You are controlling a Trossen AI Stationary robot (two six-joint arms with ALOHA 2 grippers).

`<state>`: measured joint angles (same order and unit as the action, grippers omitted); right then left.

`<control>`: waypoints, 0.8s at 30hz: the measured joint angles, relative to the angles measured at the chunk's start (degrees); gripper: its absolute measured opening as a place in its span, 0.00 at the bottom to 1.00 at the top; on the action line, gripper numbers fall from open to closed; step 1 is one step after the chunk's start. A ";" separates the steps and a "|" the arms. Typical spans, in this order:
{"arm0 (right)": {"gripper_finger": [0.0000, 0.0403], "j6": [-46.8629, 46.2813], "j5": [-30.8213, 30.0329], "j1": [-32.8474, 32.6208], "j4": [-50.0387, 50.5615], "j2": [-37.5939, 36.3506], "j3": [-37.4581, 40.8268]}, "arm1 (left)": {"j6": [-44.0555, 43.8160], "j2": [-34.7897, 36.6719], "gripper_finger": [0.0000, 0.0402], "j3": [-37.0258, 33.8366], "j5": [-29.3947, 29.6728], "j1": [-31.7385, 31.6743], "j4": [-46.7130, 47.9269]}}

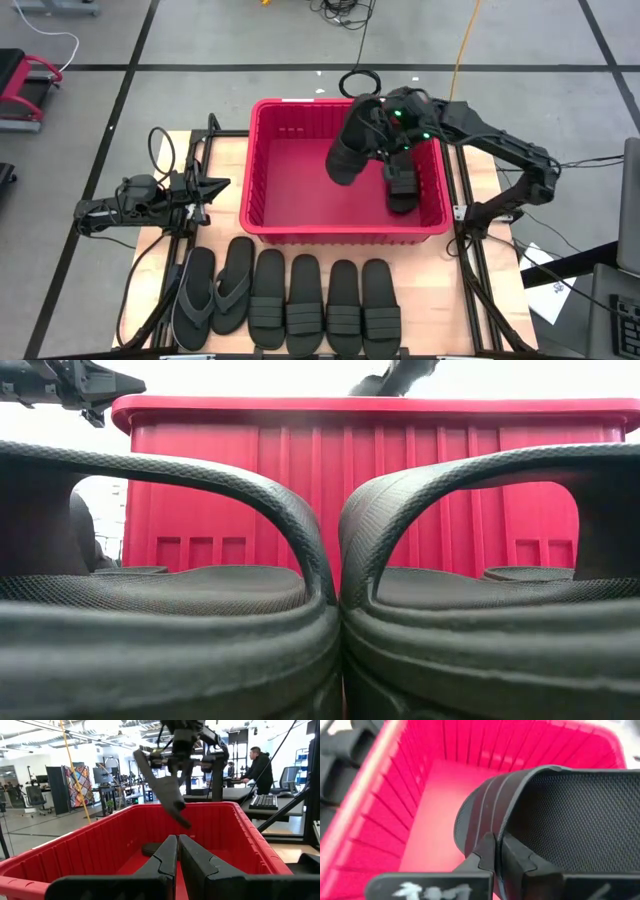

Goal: Pick and place slides into bin
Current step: Put the black slide into the red container

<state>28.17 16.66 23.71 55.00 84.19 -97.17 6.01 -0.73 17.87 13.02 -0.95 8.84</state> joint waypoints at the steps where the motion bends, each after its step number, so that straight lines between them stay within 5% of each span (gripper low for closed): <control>1: 0.01 0.80 0.12 0.79 0.95 0.99 0.00 | 0.57 -0.01 0.06 0.00 0.02 0.01 0.00; 12: 0.01 8.02 6.05 6.56 13.97 11.09 0.02 | -1.39 0.00 0.06 0.00 0.35 0.00 1.05; 24: 0.01 14.26 9.75 13.98 17.47 20.27 0.02 | -22.79 -0.02 0.06 0.00 0.17 0.00 11.30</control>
<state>42.43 26.40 37.69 72.46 104.46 -97.14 -16.78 -0.75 17.87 13.19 -0.95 20.14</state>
